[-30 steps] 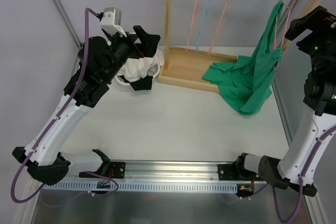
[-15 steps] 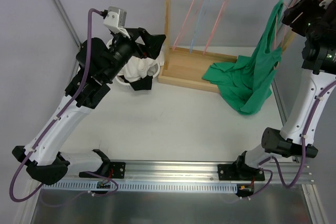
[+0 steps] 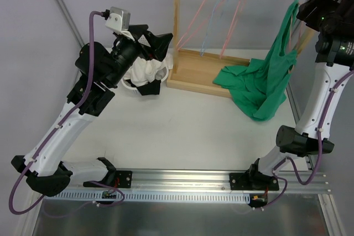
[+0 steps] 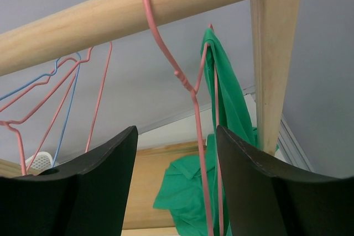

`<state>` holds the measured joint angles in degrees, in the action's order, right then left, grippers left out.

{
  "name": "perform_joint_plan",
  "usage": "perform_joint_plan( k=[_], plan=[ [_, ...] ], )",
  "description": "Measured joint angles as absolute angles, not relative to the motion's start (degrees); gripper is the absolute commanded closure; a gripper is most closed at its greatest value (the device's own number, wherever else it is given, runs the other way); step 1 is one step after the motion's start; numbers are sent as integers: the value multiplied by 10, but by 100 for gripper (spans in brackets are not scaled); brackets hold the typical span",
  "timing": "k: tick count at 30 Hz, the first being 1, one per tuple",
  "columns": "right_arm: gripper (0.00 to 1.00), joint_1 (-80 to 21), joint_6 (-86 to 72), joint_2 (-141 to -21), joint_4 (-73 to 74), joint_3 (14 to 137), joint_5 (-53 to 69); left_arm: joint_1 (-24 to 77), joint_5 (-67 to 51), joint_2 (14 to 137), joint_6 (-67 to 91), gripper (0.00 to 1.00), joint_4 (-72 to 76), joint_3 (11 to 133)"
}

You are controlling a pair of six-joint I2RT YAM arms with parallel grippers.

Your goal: Remove the tank top from the hanger

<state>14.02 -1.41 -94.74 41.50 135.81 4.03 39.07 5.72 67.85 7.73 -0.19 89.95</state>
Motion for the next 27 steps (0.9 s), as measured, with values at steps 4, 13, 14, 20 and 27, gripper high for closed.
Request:
perform_joint_plan(
  k=[4,13,14,20,27],
  plan=[
    [44,140,-12,-962,404,1360,38,391,50,677,67,1,10,889],
    [45,140,-12,-995,360,1364,36,391,49,677,48,1,23,881],
    [46,140,-12,-999,354,1364,35,391,49,677,46,1,27,880],
    [66,134,-1,-1024,329,1367,23,391,49,677,29,1,32,872],
    [83,117,14,-1035,323,1367,4,391,50,677,15,1,46,872]
  ],
)
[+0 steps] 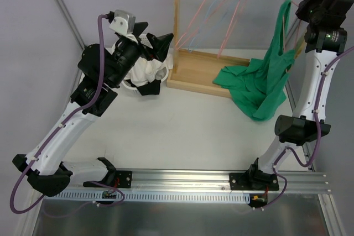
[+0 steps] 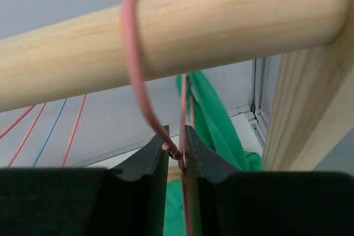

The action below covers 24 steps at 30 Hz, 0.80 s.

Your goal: Remove the tank top from the hanger

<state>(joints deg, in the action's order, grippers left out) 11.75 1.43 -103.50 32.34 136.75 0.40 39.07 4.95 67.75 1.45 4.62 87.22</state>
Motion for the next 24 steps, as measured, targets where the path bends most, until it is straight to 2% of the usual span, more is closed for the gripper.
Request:
perform_joint_plan(
  k=[1,6,24],
  plan=[
    [88,115,18,-1035,322,1367,2,391,50,677,10,1,48,872],
    [100,105,29,-1035,313,1367,-9,391,50,677,-1,1,54,871],
    [100,96,30,-1036,269,1377,-13,391,50,677,-11,1,58,862]
  ],
)
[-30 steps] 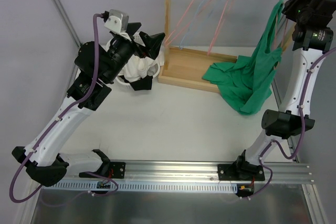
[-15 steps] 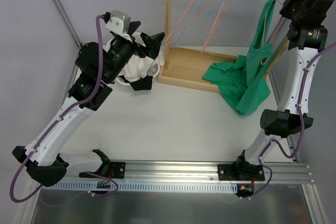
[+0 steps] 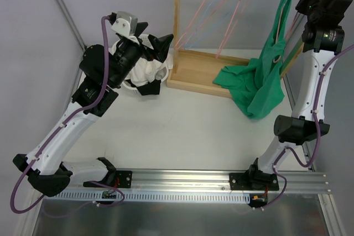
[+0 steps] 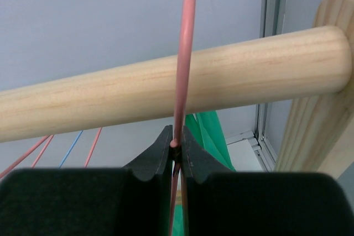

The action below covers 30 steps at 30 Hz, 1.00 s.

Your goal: Remove the tank top from the hanger

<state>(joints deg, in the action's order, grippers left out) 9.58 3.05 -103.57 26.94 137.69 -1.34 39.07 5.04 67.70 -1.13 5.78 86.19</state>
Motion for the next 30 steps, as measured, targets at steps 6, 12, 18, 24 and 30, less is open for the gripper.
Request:
perform_joint_plan(
  k=[6,12,18,24,30],
  plan=[
    [100,96,27,-1032,259,1377,-11,391,50,673,-10,1,58,862],
    [100,96,20,-1016,259,1377,-1,391,46,667,-8,1,58,860],
    [100,96,14,-991,256,1377,9,391,8,675,-8,1,58,868],
    [100,95,3,-934,251,1331,11,391,-83,726,-3,1,58,942],
    [100,95,-23,-850,256,1254,25,408,-215,794,10,1,69,1033]
  ],
)
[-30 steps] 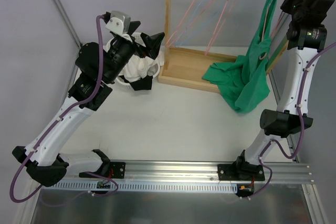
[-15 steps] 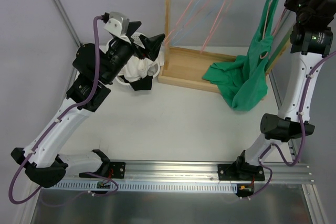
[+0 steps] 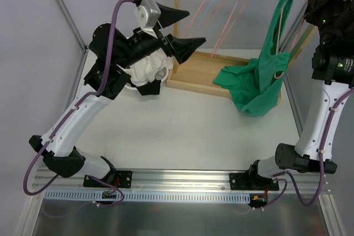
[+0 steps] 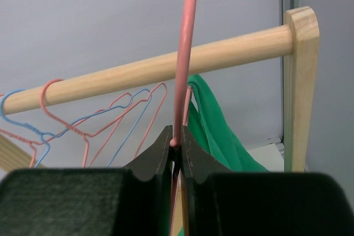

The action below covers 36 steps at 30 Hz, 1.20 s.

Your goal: Remove the tank top from the hanger

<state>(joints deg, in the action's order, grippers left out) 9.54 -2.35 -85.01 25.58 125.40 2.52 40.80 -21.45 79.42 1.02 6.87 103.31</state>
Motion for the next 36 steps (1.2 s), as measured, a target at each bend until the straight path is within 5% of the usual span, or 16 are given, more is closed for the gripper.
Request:
perform_joint_plan(
  k=[19,36],
  plan=[
    [100,96,-100,-759,378,1277,80,619,-308,913,-70,1,73,1059],
    [100,96,-127,-737,408,1277,108,633,-264,983,-51,1,145,1025]
  ],
)
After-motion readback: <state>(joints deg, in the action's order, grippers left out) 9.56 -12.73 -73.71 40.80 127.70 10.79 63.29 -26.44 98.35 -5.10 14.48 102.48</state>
